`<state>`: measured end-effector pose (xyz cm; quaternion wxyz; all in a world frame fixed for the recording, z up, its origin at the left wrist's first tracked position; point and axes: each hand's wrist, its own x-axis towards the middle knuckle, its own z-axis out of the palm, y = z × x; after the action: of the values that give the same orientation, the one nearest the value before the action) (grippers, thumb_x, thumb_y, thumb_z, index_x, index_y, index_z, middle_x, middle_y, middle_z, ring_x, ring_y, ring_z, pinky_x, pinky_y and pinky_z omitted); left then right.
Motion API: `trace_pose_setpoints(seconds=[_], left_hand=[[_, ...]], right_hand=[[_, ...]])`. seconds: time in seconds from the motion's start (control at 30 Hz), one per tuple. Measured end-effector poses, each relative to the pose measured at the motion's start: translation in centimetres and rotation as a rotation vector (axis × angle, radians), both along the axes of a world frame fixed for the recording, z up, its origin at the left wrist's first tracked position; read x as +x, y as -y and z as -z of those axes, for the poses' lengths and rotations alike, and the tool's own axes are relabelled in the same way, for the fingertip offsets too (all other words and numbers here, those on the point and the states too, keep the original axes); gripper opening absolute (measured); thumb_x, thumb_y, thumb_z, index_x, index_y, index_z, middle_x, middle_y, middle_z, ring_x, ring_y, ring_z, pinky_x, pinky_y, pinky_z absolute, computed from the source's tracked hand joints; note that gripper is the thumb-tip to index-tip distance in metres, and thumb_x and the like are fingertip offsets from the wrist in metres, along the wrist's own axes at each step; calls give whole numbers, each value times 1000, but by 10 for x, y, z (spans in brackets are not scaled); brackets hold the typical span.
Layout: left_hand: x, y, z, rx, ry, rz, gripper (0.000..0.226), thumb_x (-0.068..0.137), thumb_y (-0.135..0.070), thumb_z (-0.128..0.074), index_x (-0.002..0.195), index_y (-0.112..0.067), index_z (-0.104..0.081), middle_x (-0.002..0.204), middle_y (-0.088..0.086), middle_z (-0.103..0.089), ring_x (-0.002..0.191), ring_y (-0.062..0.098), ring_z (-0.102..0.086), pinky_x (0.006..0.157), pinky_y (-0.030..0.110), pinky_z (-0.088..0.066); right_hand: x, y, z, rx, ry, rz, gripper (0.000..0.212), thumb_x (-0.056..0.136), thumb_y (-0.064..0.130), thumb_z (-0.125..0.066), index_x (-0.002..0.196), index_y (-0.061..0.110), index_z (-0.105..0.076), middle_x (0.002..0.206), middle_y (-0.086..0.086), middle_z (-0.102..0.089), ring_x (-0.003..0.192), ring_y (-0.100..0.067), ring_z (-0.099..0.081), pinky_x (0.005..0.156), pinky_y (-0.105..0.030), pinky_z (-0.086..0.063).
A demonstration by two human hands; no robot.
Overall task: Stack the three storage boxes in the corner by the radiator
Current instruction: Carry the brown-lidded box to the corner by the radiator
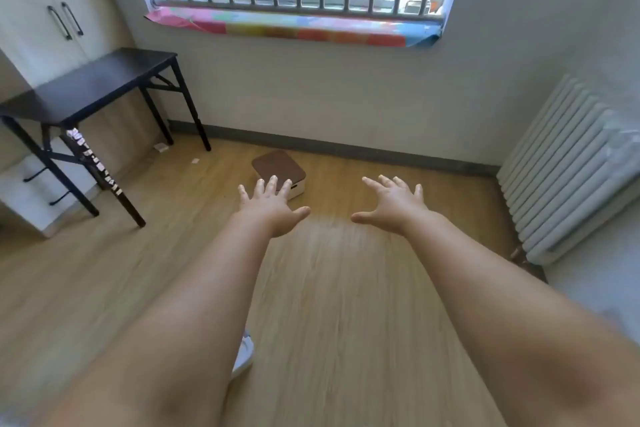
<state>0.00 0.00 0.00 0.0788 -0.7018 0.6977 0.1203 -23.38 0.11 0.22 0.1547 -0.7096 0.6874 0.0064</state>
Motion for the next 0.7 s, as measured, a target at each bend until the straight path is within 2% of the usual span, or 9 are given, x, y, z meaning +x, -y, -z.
trace_pose_setpoints(seconds=[0.43,0.7], left_hand=[[7,157,41,81,52,-76,77,91,-69,-24,152,-31,4,161,1,7,148,24,7,114,55,6],[30,237,65,155,70,-106,73,95,-60,-28,152,-29,5,161,1,9,147,24,9,116,54,5]], right_hand=[[19,180,50,110,52,-95,91,81,66,-59,153,38,-13,163,-2,-16,151,-26,-9,118,-57,-3],[54,282,75,186,151,-125,88,84,54,-64,154,32,-15,159,-3,-28,145,-27,-27,116,-50,-29]])
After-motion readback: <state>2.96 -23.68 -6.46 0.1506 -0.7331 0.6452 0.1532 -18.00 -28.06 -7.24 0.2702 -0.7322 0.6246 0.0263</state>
